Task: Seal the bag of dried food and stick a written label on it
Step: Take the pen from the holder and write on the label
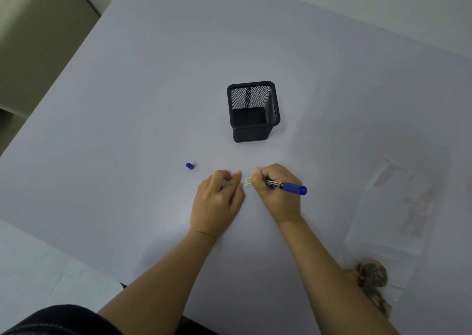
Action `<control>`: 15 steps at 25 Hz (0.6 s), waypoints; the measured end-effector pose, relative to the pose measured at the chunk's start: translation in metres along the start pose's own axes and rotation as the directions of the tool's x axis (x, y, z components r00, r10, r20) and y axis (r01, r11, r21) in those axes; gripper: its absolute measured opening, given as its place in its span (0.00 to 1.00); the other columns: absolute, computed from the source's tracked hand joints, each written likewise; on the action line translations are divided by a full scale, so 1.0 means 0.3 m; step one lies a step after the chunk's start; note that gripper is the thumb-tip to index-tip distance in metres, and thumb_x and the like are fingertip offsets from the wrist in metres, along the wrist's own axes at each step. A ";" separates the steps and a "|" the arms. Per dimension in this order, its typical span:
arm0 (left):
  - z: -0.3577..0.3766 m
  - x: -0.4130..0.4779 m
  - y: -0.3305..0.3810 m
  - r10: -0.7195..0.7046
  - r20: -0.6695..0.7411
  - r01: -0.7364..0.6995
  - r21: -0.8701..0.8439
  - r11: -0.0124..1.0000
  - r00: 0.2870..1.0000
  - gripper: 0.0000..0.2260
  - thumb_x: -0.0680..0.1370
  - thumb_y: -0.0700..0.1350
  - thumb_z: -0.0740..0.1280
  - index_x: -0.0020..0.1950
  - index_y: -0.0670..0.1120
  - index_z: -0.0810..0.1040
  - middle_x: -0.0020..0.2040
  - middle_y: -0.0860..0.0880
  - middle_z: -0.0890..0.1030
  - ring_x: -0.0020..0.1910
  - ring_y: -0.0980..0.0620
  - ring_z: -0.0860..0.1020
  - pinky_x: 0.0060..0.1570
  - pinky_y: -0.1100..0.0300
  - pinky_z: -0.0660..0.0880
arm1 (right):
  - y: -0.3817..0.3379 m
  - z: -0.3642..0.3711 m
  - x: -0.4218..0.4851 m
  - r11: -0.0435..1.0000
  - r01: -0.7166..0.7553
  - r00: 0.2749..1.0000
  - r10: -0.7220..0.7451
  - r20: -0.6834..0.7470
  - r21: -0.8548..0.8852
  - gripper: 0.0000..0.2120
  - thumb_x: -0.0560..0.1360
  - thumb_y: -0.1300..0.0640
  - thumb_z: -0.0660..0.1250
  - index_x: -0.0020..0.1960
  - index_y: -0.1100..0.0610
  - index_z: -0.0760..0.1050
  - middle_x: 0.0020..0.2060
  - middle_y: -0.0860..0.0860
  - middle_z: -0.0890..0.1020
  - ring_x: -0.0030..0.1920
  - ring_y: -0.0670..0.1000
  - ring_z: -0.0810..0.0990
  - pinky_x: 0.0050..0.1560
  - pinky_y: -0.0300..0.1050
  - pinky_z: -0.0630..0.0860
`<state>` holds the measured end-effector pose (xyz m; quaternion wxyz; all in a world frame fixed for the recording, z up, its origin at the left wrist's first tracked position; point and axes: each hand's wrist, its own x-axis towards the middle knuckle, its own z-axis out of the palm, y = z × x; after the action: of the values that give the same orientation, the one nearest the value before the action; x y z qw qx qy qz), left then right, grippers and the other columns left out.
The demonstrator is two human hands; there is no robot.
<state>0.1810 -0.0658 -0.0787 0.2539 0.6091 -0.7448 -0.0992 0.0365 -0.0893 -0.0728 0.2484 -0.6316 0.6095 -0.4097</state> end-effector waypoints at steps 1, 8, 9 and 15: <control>0.000 0.000 -0.001 0.002 -0.001 -0.002 0.002 1.000 1.000 0.12 0.76 0.45 0.64 0.55 0.41 0.81 0.43 0.43 0.79 0.36 0.46 0.77 0.38 0.53 0.76 | 0.001 0.000 0.000 1.000 -0.005 1.000 0.005 -0.001 -0.001 0.17 0.74 0.56 0.63 0.29 0.62 0.69 0.24 0.54 0.72 0.31 0.46 0.66 0.33 0.22 0.64; -0.002 0.000 0.001 0.001 0.002 -0.001 -0.003 1.000 1.000 0.12 0.77 0.45 0.64 0.54 0.40 0.82 0.43 0.43 0.78 0.36 0.45 0.77 0.38 0.54 0.75 | 0.006 0.001 -0.001 1.000 -0.028 1.000 0.028 -0.006 0.007 0.17 0.75 0.56 0.62 0.30 0.62 0.68 0.25 0.52 0.70 0.31 0.49 0.67 0.32 0.26 0.64; -0.003 0.002 0.002 0.000 0.001 0.000 -0.005 1.000 1.000 0.12 0.77 0.44 0.64 0.54 0.40 0.82 0.43 0.43 0.79 0.36 0.45 0.77 0.38 0.54 0.75 | 0.006 0.000 -0.001 0.999 -0.034 0.999 0.034 -0.010 0.012 0.16 0.75 0.56 0.62 0.30 0.61 0.68 0.25 0.52 0.70 0.31 0.49 0.67 0.32 0.25 0.64; -0.003 0.003 0.004 -0.006 0.005 0.006 -0.018 1.000 1.000 0.12 0.76 0.45 0.64 0.54 0.41 0.82 0.43 0.44 0.78 0.36 0.46 0.77 0.38 0.54 0.75 | 0.009 0.002 -0.001 1.000 -0.025 0.999 0.025 -0.029 -0.011 0.17 0.75 0.56 0.62 0.30 0.62 0.68 0.25 0.53 0.71 0.30 0.50 0.68 0.31 0.27 0.64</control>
<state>0.1803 -0.0663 -0.0771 0.2572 0.6090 -0.7425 -0.1080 0.0355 -0.0894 -0.0752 0.2410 -0.6195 0.6231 -0.4122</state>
